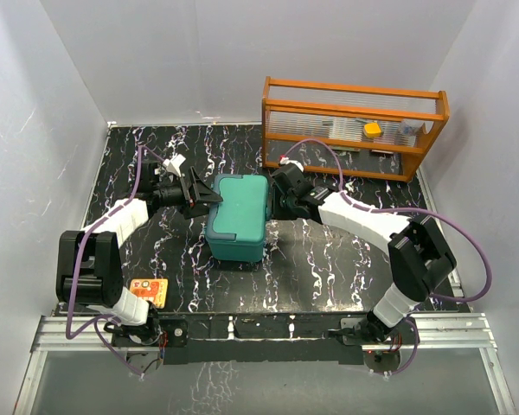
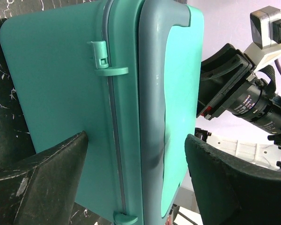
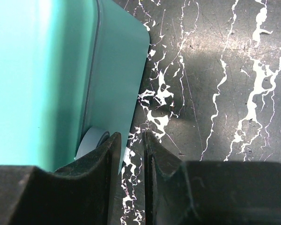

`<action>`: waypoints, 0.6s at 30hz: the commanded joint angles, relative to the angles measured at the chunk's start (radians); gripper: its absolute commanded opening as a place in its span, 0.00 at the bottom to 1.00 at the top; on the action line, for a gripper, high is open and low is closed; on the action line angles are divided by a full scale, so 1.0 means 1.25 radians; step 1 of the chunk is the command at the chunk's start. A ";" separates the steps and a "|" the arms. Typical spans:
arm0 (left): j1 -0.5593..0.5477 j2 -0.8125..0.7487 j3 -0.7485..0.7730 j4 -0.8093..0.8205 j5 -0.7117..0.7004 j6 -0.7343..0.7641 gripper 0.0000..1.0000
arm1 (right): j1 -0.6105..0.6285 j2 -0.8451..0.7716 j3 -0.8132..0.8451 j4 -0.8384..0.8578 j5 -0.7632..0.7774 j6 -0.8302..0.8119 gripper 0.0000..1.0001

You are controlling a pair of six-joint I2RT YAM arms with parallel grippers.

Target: Organize the medicine kit

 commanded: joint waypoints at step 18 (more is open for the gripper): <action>-0.025 -0.091 0.185 -0.291 -0.307 0.164 0.88 | -0.031 -0.262 -0.213 0.134 0.216 0.059 0.28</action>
